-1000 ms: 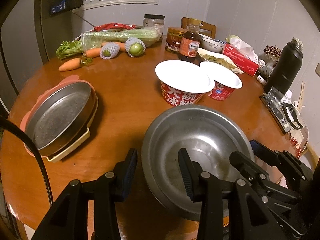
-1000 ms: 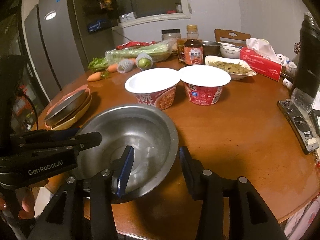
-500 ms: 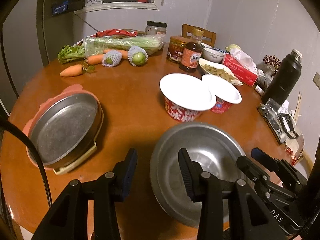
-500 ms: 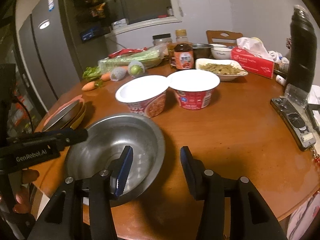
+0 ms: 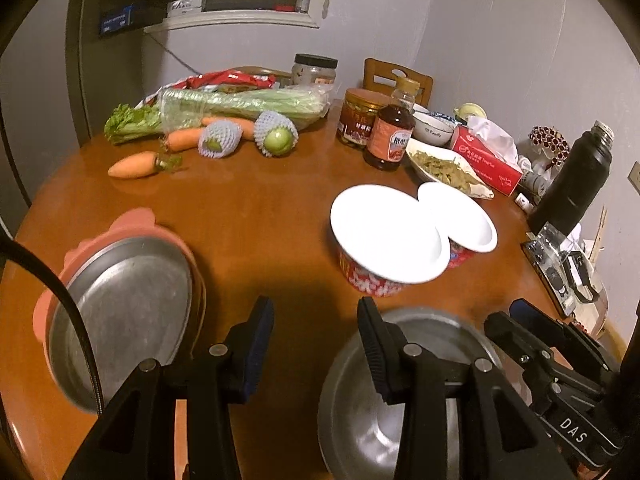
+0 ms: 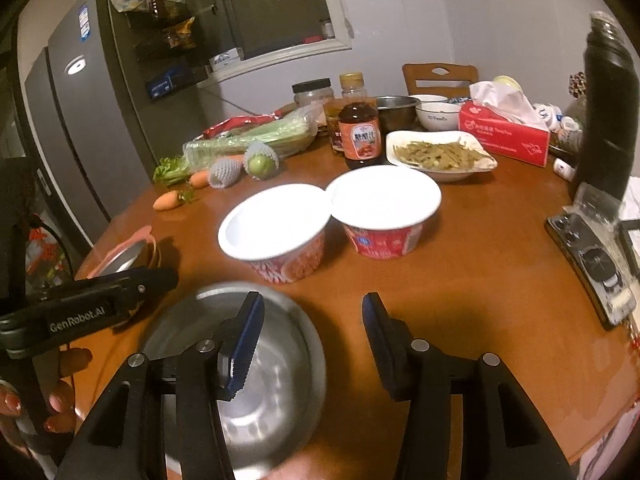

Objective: Organize plates and bowls

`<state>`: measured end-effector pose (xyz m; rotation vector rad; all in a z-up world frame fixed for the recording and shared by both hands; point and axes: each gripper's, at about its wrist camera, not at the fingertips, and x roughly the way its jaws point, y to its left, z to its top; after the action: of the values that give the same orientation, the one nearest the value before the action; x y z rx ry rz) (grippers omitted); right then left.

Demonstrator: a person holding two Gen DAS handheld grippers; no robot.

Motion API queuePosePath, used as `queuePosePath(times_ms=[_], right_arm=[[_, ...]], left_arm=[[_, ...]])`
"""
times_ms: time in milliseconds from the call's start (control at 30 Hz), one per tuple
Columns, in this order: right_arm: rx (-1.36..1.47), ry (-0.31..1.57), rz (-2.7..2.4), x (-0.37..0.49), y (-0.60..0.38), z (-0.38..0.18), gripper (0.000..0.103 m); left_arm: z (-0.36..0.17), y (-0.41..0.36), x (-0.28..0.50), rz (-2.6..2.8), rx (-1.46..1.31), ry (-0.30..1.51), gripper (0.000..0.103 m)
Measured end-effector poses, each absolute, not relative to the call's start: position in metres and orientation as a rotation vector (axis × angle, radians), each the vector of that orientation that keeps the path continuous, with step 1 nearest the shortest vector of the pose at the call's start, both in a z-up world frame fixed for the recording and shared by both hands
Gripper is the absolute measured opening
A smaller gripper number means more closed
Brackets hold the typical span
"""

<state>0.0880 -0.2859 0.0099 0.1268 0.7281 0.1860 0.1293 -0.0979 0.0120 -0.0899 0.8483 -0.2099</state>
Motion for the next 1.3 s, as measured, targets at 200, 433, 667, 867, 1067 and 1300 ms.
queuePosePath(times_ms=[200, 433, 667, 867, 1067, 1300], right_arm=[[0.111, 0.749, 0.18, 0.116, -0.277, 0.014, 0.053], [0.115, 0.798, 0.193, 0.148, -0.27, 0.008, 0.053], [0.105, 0.841, 0.213, 0.168, -0.267, 0.001, 0.053], [0.095, 0.856, 0.228, 0.178, -0.266, -0.004, 0.047], [0.073, 0.867, 0.236, 0.184, -0.262, -0.008, 0.043], [0.05, 0.839, 0.266, 0.18, -0.254, -0.003, 0.037]], left_arm=[[0.018, -0.107, 0.156, -0.232, -0.07, 0.847, 0.044], [0.013, -0.116, 0.188, -0.232, -0.058, 0.878, 0.044], [0.005, -0.123, 0.207, -0.24, -0.062, 0.92, 0.044], [-0.009, -0.127, 0.217, -0.256, -0.086, 0.969, 0.044], [-0.02, -0.126, 0.224, -0.277, -0.139, 1.003, 0.044], [-0.011, -0.129, 0.217, -0.301, -0.13, 0.967, 0.036]])
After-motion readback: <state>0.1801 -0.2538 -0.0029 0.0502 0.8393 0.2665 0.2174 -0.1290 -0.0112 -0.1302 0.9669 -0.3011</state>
